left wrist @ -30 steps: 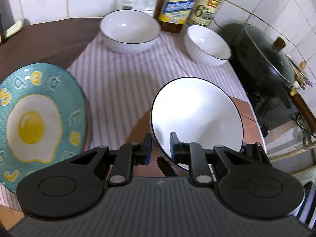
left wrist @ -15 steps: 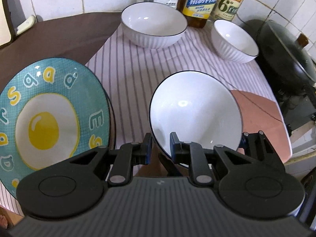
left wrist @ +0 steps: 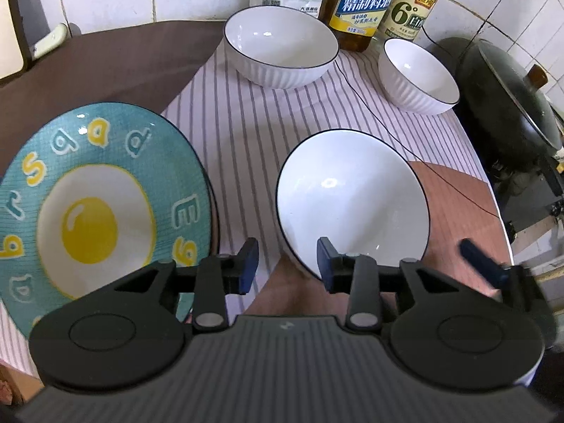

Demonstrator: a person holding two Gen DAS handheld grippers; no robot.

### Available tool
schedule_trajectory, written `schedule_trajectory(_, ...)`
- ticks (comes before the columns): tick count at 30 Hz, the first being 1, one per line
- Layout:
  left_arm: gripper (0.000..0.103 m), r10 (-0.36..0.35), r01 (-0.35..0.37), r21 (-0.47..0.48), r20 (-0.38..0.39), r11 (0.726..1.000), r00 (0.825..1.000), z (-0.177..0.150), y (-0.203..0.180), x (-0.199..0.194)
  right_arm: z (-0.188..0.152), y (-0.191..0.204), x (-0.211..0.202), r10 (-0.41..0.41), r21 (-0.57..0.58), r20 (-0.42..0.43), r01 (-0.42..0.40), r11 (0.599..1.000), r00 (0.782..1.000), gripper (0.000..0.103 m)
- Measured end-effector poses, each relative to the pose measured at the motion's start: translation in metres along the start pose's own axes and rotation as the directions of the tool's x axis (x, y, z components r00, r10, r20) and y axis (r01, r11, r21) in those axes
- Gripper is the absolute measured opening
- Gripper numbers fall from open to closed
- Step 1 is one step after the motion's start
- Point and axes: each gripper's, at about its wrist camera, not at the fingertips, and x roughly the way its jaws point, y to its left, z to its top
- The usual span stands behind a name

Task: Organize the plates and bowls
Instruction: 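Lift the white bowl and carry it toward the other white bowls, then lower the held bowl into the white bowl beside the bottles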

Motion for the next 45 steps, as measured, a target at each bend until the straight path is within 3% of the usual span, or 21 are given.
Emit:
schedule_trajectory(6,0.041,-0.038,0.038,-0.005,0.043,0.999,0.998,0.008,0.004,-0.037,0.034,-0.014,-0.024,-0.007,0.106,0.031,0.003,0.994,1.000,0.098)
schedule_trajectory(12,0.041,0.042,-0.041,-0.012,0.156,0.999,0.987,0.008,0.010,-0.083,0.063,-0.010,-0.028,0.042,0.185,0.017,-0.045,0.982,0.999,0.097)
schedule_trajectory(21,0.045,0.045,-0.051,0.027,0.209,0.998,0.977,0.029,0.025,-0.118,0.106,-0.005,-0.006,0.136,0.366,-0.047,-0.110,0.924,0.990,0.097)
schedule_trajectory(27,0.048,0.086,-0.097,0.040,0.218,0.995,0.972,0.047,0.036,-0.113,0.131,-0.014,0.027,0.221,0.503,-0.077,-0.154,0.850,0.972,0.095)
schedule_trajectory(35,0.052,0.111,-0.112,-0.006,0.215,0.994,0.970,0.074,0.055,-0.079,0.150,-0.024,0.085,0.282,0.568,-0.152,-0.149,0.810,0.947,0.095)
schedule_trajectory(43,0.060,0.090,-0.092,-0.001,0.219,0.996,0.972,0.104,0.064,-0.031,0.155,-0.038,0.146,0.286,0.631,-0.256,-0.065,0.773,0.924,0.094)
schedule_trajectory(45,0.061,0.078,-0.079,-0.005,0.228,0.997,0.971,0.114,0.064,-0.020,0.153,-0.042,0.165,0.318,0.657,-0.299,-0.047,0.752,0.900,0.093)
